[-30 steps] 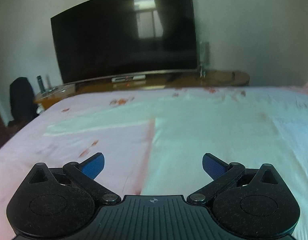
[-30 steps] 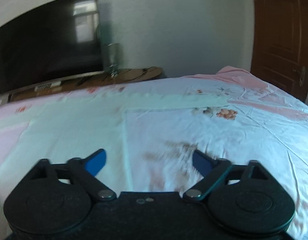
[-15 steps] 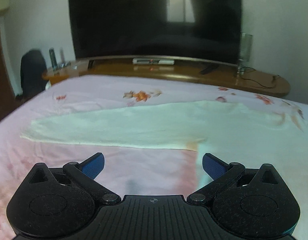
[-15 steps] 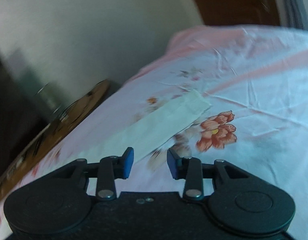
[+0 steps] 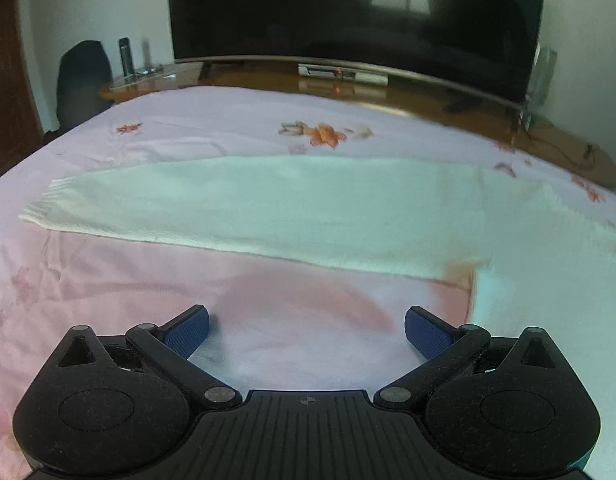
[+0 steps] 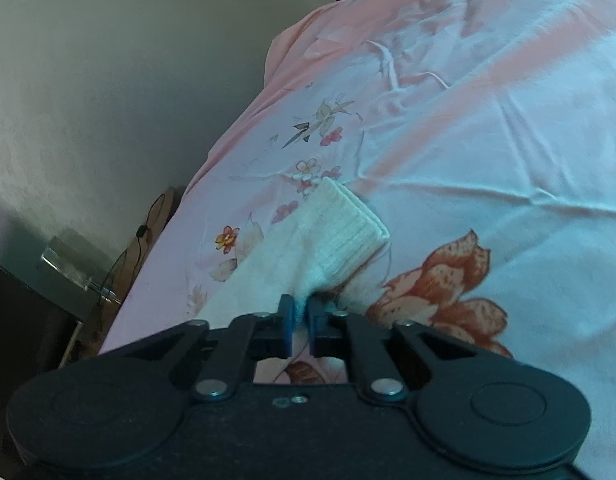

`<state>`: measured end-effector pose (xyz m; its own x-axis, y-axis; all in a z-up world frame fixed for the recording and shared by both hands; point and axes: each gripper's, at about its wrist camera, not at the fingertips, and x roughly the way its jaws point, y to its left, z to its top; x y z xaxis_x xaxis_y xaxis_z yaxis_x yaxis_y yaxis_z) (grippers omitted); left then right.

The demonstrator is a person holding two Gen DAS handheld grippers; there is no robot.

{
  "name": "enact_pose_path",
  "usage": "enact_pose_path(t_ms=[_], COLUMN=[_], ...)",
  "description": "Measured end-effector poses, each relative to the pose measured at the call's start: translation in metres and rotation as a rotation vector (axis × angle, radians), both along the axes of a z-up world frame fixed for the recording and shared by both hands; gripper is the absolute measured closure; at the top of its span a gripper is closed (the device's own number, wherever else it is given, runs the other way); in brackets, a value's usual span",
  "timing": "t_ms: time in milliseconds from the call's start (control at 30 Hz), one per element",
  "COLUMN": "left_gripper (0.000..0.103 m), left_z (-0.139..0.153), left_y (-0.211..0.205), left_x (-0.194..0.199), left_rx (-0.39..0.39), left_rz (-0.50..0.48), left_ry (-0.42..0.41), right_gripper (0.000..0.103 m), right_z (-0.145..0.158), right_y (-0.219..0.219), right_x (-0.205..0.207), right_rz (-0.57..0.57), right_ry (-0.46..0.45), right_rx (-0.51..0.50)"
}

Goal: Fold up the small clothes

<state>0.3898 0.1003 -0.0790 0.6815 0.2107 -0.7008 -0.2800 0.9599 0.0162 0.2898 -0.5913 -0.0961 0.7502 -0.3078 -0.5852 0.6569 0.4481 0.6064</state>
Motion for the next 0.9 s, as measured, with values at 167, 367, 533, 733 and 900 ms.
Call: enact_pose_path(t_ms=[167,367,533,733,900], left_gripper=[0.0,0.0,0.0,0.0,0.0], left_z=[0.009,0.016,0.022,0.029,0.034], left_y=[0.008,0.033,0.042,0.049,0.04], left_x=[-0.014,-0.033,-0.046,-0.057,-0.056], left_rx=[-0.006,-0.091,-0.069,-0.095,-0.108], left_rz=[-0.013,-0.002,0.005,-0.012,-0.038], left_ry=[-0.036,-0.053,-0.056,-0.043,-0.053], right_gripper=[0.096,0.096,0.096,0.096,0.082], right_z=[0.024,0.073,0.081,0.064,0.04], right_y=[0.021,0.125,0.248,0.377,0.448], right_x=[0.014,0.067,0.114,0.147,0.147], right_rz=[0.037,0.356,0.632,0.927,1.123], right_ry=[0.029,-0.007,-0.038,-0.027,0.017], right_rx=[-0.116,-0.351,-0.424,-0.465,-0.521])
